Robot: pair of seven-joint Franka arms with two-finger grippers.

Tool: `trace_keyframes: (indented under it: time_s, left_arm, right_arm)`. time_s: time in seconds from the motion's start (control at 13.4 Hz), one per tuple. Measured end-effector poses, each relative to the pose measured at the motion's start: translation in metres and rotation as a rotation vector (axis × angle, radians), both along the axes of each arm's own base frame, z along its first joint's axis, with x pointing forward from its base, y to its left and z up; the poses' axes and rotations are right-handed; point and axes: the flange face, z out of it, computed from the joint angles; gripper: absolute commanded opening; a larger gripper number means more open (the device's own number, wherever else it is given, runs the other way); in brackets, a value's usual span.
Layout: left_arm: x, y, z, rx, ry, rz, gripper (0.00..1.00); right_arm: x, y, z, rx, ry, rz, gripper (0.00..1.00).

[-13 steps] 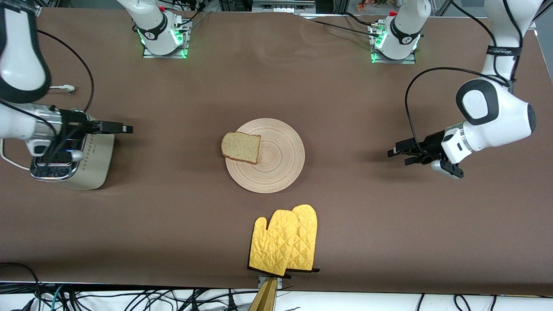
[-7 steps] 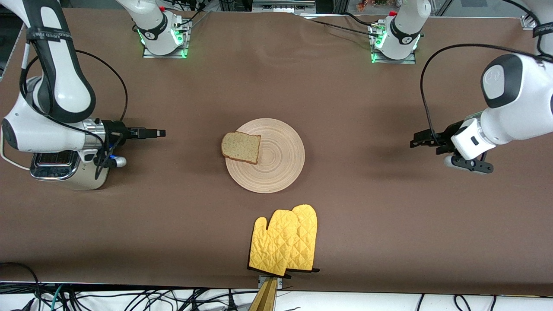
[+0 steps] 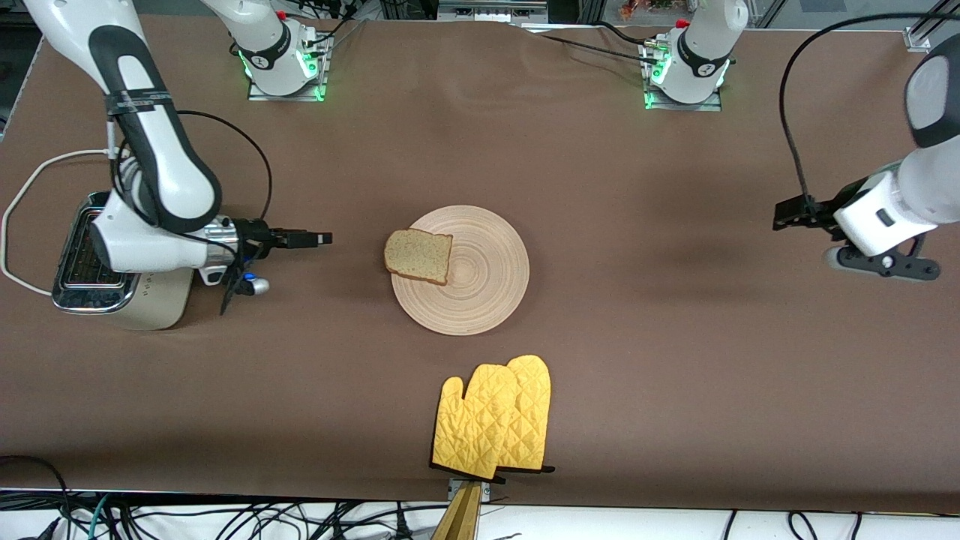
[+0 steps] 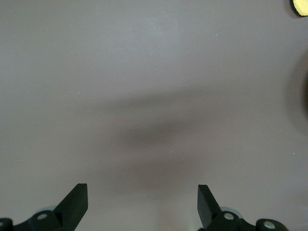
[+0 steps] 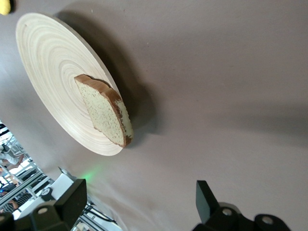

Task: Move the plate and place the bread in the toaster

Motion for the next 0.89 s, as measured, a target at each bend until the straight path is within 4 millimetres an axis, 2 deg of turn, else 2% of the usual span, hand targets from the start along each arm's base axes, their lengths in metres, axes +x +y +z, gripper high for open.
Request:
trace_keyframes:
  time_s: [0.22,0.52,0.89]
  left_arm:
    - [-0.005,-0.002,0.032,0.035,-0.019,0.176,1.0]
    - [-0.008,-0.004,0.048,0.055,-0.034,0.225,1.0]
    - [-0.02,-0.038,0.063,0.071,-0.045,0.181,1.0]
  right_arm:
    - [-0.006,0.027,-0.016,0.011,-0.012,-0.006,1.0]
    - [-0.015,0.059,-0.046,0.02,-0.017,-0.031,1.0]
    - [-0.021,0.087,-0.072,0.024,-0.032,-0.052,1.0]
